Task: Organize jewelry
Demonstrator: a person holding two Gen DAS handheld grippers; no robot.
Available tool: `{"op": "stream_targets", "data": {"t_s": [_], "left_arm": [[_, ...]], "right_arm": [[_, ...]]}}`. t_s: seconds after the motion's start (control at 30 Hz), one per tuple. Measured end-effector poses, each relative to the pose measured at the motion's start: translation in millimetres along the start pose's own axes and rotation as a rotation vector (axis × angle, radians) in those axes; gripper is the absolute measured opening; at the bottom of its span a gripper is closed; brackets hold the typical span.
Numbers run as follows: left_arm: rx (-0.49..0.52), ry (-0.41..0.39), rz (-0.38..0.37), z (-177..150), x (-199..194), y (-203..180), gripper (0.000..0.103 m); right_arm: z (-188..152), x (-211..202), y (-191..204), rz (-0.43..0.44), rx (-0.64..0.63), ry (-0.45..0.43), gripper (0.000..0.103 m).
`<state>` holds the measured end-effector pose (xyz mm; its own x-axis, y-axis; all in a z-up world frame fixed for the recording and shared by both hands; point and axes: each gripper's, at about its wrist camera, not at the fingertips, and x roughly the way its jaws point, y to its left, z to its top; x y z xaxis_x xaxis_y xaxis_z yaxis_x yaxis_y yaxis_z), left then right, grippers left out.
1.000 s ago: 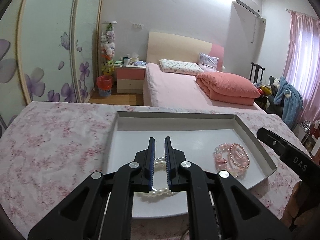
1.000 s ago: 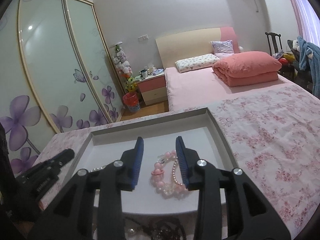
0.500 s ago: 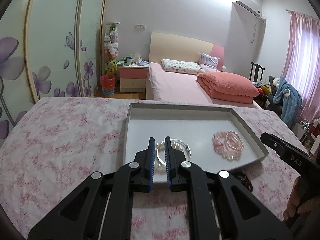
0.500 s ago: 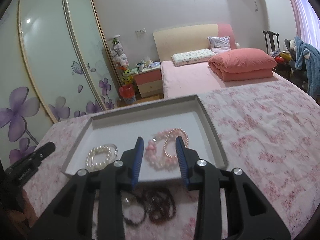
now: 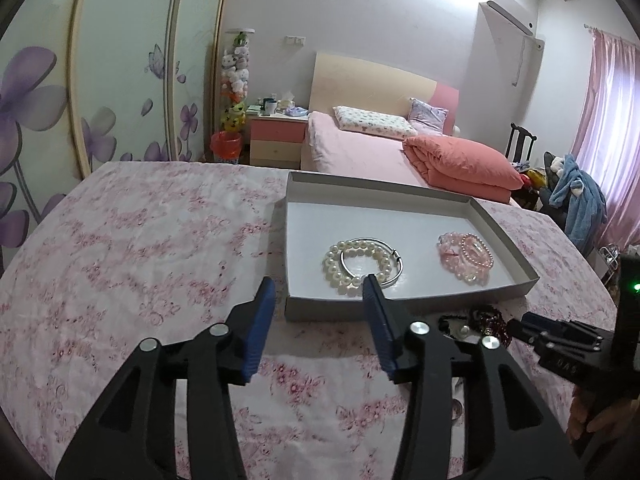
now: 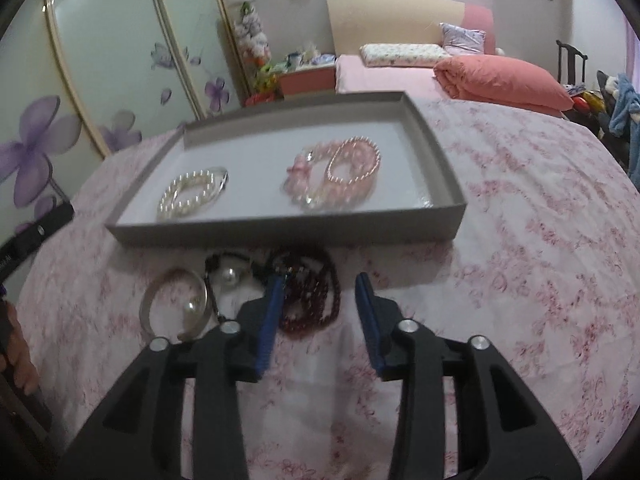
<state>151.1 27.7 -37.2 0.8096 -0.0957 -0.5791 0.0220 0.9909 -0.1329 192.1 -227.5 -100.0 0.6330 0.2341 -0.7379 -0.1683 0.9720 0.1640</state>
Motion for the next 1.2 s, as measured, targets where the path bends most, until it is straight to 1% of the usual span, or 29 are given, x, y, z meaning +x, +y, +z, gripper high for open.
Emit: {"op": "stream_targets", "data": {"t_s": [0.07,0.2,0.23,0.27,0.33,0.37,0.47,0.6,0.7,0.97,1.03,1.1,1.2], "left_arm": [[-0.001,-0.001,0.001,-1,-1,2,0.049],[-0.005,0.002,0.005,-2,-2,4,0.050],[-0.007,0.006,0.006,-3,-1,5,0.050],[-0.008,0.009,0.005,-4,-1,5,0.050],[-0.008,0.020,-0.001,-6,1,6,0.050],[-0.007,0.025,-0.006,-7,2,5,0.050],[0.004,0.042,-0.032,-10,4,-1,0.050],[0.031,0.064,-0.071,-13,8,-14,0.050],[0.049,0.096,-0.103,-17,13,-25,0.050],[0.102,0.214,-0.150,-32,37,-53,0.050],[0.111,0.227,-0.147,-34,39,-58,0.050],[0.134,0.241,-0.121,-35,43,-62,0.050],[0.165,0.287,-0.083,-41,51,-64,0.050]], "right_arm": [[0,5,4,-0.010,-0.018,0.013,0.044],[1,14,7,-0.045,-0.035,0.033,0.043],[2,16,7,-0.053,-0.040,0.036,0.040],[1,16,7,-0.054,-0.043,0.031,0.030],[1,15,8,-0.053,-0.047,0.031,0.015],[0,14,7,-0.061,-0.047,0.029,0.013],[-1,11,1,-0.081,-0.023,0.022,0.011],[-1,7,-14,-0.131,0.035,0.011,0.009],[-1,5,-26,-0.162,0.077,0.004,0.009],[-2,4,-29,-0.160,0.082,0.002,0.009],[-3,4,-30,-0.157,0.084,0.002,0.009],[-3,4,-30,-0.152,0.087,0.002,0.009],[-3,4,-30,-0.148,0.089,0.002,0.009]]}}
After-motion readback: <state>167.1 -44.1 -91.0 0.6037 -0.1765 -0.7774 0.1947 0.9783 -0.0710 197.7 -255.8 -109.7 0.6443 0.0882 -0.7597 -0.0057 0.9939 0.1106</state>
